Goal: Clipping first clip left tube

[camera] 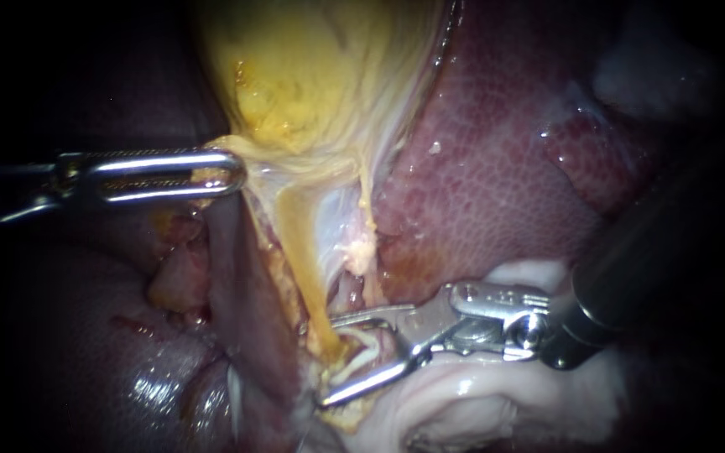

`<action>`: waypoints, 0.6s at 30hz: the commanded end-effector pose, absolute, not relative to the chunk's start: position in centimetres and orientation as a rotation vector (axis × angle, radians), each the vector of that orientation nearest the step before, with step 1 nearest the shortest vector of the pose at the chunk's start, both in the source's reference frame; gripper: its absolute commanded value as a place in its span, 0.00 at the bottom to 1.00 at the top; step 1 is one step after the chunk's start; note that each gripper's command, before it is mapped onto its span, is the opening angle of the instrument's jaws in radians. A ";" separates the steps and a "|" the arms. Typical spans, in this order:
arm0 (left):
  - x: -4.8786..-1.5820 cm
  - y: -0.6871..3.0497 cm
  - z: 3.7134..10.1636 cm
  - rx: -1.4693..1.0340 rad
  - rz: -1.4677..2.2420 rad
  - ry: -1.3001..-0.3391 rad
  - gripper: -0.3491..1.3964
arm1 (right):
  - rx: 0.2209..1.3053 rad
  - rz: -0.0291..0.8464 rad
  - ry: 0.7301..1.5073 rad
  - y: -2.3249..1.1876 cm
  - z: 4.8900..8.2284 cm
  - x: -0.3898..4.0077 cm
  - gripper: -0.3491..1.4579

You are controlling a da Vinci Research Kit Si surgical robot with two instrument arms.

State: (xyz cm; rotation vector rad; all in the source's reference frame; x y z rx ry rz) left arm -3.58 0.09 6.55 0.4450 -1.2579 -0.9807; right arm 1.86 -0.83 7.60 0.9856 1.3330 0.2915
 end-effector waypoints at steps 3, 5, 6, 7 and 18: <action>-3.66 0.09 6.58 0.451 -0.975 -1.257 0.00 | 0.997 0.289 1.328 -0.87 7.65 1.93 0.52; -3.70 0.08 6.59 0.454 -0.972 -1.255 0.00 | 1.007 0.282 1.326 -0.89 7.67 1.96 0.51; -3.72 0.08 6.60 0.456 -0.970 -1.256 0.00 | 1.012 0.283 1.324 -0.90 7.68 1.98 0.51; -3.73 0.09 6.61 0.456 -0.970 -1.256 0.00 | 1.012 0.283 1.324 -0.91 7.68 2.00 0.51; -3.77 0.06 6.57 0.460 -0.967 -1.255 0.00 | 1.002 0.284 1.323 -0.91 7.84 2.02 0.42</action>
